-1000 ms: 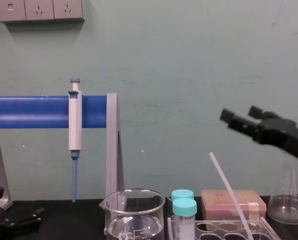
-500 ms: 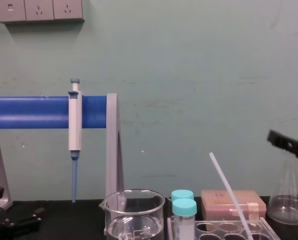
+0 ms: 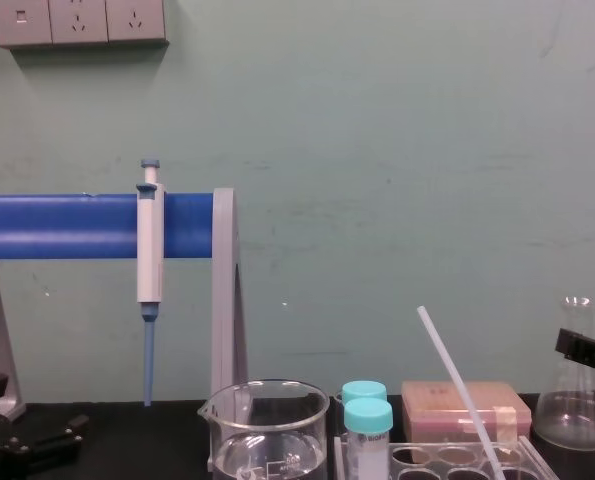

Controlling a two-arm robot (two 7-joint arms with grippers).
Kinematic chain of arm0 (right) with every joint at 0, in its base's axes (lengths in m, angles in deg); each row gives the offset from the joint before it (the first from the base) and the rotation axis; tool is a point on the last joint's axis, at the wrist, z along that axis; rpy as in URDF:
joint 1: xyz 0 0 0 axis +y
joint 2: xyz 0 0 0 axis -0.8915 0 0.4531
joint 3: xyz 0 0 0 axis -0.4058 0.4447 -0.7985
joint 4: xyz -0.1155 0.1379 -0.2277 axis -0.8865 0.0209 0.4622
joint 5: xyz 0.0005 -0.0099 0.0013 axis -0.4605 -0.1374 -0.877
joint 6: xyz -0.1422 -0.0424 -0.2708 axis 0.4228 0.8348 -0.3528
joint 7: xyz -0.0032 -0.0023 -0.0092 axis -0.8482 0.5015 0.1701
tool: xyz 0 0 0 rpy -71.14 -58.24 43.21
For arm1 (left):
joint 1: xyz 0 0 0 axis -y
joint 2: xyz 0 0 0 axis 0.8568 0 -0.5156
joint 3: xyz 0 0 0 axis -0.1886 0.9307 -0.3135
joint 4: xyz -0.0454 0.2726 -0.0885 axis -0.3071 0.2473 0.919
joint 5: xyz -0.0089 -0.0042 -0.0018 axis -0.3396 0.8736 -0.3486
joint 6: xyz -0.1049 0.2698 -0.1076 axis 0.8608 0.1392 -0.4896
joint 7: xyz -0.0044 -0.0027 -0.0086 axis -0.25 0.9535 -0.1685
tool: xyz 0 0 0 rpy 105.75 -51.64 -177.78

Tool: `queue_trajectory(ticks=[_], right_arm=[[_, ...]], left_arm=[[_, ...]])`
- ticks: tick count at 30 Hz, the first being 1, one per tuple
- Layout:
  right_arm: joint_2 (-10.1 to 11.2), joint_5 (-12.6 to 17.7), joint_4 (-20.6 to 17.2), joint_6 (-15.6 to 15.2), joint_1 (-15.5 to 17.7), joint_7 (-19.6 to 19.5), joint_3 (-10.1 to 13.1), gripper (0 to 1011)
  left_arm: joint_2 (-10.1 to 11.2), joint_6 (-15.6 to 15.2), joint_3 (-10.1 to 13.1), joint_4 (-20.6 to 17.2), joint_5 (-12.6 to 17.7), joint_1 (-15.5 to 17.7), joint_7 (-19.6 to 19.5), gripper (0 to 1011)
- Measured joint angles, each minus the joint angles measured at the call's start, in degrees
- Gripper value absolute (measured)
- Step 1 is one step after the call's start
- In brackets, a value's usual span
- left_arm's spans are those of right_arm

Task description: Pick up the stirring rod with one hand, then place it down.

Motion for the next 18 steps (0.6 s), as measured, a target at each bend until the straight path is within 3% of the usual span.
queue_trajectory(ticks=[18], right_arm=[[-0.02,-0.15,0.09,0.40,0.00,0.33,-0.07,1000]], left_arm=[[0.00,0.00,0.00,0.00,0.00,0.00,0.00,1000]])
